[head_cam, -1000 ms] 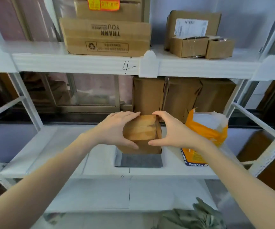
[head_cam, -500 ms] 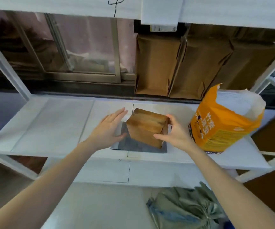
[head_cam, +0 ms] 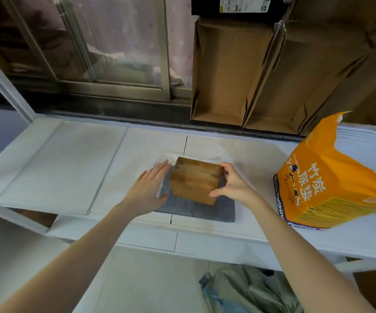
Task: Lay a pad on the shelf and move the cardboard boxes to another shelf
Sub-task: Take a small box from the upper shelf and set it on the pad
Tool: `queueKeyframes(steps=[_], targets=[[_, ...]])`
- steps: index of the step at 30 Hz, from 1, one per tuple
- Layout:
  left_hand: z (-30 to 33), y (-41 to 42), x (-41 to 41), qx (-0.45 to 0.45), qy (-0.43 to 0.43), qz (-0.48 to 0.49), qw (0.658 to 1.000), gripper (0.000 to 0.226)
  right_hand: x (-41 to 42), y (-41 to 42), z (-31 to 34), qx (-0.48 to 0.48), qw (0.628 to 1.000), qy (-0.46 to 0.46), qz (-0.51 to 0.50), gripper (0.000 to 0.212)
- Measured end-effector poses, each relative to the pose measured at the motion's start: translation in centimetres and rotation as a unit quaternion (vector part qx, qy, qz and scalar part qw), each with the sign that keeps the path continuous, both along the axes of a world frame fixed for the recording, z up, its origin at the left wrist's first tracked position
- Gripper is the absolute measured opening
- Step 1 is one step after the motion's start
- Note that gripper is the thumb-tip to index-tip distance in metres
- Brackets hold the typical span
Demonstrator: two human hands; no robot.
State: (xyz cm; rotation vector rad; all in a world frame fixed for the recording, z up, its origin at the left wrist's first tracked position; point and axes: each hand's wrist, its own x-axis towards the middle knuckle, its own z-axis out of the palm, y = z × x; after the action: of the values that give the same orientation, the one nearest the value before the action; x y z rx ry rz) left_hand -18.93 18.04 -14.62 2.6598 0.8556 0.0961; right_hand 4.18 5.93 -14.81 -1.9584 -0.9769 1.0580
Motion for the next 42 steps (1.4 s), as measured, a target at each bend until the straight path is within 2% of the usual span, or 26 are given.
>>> queueKeyframes(steps=[5,9,14,17,19,22,25,29,33,37,42], targets=[[-1.6,0.0,1.1,0.011,0.035,-0.037,0.999,0.077,0.6,1.0,-1.4,-0.028,0.999,0.029,0.028,0.083],[-2.4,-0.7,2.4,0.026,0.061,-0.059,0.996,0.076,0.8,1.4,-1.9,-0.037,0.998,0.037,0.035,0.087],[-2.9,-1.2,3.1,0.028,0.137,-0.070,0.988,0.073,0.7,0.4,-2.4,-0.063,0.996,-0.007,0.061,0.096],[-3.2,-1.5,3.3,0.027,0.167,-0.069,0.983,0.075,0.3,-0.2,-2.8,-0.045,0.992,-0.102,0.063,0.097],[-3.1,-1.6,3.4,0.027,0.184,-0.069,0.980,0.076,-0.3,-0.8,-2.7,-0.017,0.977,-0.193,0.085,0.086],[-2.8,-1.6,3.7,0.039,0.202,-0.069,0.976,0.078,-1.6,-1.5,-2.6,0.016,0.923,-0.356,0.145,0.062],[-2.7,-1.6,4.2,0.042,0.216,-0.065,0.973,0.080,-2.9,-1.9,-3.2,-0.008,0.881,-0.435,0.185,0.054],[-2.3,-1.8,4.2,0.046,0.222,-0.065,0.972,0.080,-3.9,-1.9,-3.5,-0.045,0.873,-0.448,0.186,0.056],[-1.0,-2.1,2.9,0.074,0.186,-0.061,0.978,0.084,-3.9,-1.7,-1.8,-0.071,0.879,-0.432,0.191,0.064],[2.5,-1.6,1.3,0.105,0.166,-0.066,0.978,0.087,-4.4,-3.0,1.3,-0.053,0.886,-0.430,0.166,0.071],[8.8,-1.8,-0.1,0.170,0.142,-0.076,0.972,0.087,-5.3,-5.0,7.4,-0.048,0.873,-0.460,0.155,0.073]])
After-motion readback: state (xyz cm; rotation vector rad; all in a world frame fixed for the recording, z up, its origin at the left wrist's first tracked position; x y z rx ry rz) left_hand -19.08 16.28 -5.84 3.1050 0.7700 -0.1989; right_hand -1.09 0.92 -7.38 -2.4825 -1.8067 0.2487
